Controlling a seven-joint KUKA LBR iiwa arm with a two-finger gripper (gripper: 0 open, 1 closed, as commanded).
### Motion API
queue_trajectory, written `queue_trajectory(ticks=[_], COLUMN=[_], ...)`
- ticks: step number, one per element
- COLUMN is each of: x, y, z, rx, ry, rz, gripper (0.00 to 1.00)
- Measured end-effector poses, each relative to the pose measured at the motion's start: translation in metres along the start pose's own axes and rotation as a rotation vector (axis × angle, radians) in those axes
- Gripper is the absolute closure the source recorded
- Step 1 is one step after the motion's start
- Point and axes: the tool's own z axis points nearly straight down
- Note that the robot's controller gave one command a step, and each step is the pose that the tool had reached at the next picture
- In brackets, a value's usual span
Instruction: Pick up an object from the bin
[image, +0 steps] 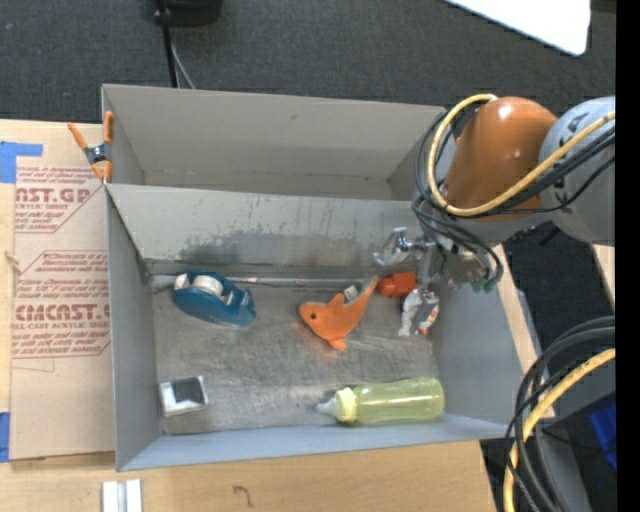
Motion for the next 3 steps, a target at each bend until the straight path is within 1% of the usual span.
queue_trajectory(ticks=[1, 2, 3], x=[0.008, -0.009, -0.013], y=[0.059, 0.046, 0.05], z=[0.008, 0.036, 0.096], rx=[-0.003, -0.001, -0.001], ry=[0.003, -0.001, -0.001], rz=[-0.191, -0.2, -0.341], gripper=[0.0, 0.0, 0.0])
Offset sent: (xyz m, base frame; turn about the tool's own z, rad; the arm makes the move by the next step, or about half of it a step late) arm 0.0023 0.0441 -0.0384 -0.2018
